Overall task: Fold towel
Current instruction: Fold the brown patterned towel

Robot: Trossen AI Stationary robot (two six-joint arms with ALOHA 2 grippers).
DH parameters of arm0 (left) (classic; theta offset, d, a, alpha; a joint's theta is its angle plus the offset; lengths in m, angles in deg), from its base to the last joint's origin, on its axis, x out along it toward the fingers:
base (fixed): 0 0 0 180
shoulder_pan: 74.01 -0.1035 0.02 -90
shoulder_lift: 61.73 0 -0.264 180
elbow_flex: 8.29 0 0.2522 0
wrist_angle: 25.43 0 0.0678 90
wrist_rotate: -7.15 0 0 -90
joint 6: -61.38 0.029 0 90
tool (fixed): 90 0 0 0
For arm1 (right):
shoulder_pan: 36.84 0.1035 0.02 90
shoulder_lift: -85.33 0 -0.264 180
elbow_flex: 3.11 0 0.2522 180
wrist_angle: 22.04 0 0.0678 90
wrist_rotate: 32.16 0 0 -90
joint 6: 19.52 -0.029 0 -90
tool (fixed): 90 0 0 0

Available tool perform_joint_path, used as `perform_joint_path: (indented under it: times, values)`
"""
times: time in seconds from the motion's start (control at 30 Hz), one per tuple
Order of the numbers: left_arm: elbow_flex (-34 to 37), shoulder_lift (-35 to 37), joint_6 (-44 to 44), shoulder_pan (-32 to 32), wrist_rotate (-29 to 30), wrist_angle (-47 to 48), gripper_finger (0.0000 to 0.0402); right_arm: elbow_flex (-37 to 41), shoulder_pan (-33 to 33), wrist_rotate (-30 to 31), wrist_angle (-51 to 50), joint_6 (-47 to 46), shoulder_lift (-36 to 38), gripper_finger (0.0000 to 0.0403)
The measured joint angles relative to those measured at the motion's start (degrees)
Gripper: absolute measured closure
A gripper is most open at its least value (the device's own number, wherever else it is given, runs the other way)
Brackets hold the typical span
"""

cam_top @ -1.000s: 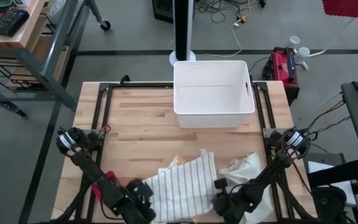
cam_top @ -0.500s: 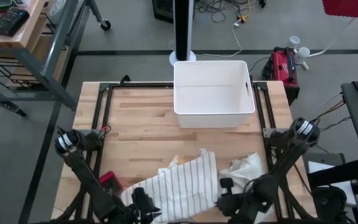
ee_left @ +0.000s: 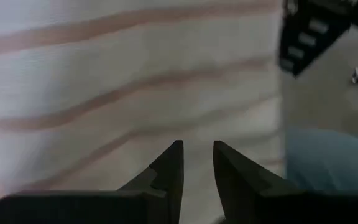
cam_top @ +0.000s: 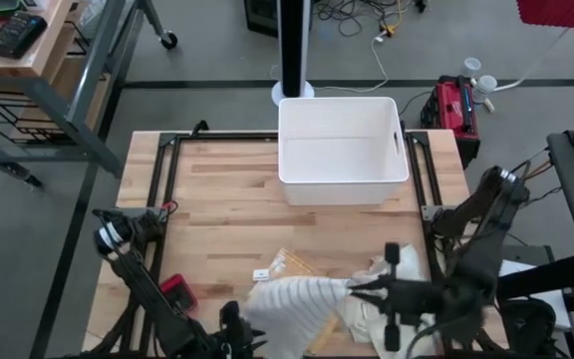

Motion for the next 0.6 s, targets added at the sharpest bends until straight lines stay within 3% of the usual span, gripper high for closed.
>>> perform_joint_path:
  times: [0.17,0.27,0.47,0.6]
  values:
    - [-0.1,2.6,5.3,0.2,8.0,-0.6,0.0324,-6.8,-1.1,-3.4,-0.3,4.9,0.4,0.0403]
    - [0.0,2.6,10.3,0.0,9.9,-3.0,0.0321,-9.2,-1.4,-3.6,-0.5,6.6,-0.4,0.0403]
    - [0.0,0.6,21.0,-0.6,4.9,-16.0,0.0295,-11.1,-1.7,-3.2,-0.4,8.5,-1.5,0.0403]
    - [0.1,-1.1,21.3,-0.7,2.3,-20.4,0.0254,-11.1,-1.8,-3.2,-0.7,8.6,-2.9,0.0403]
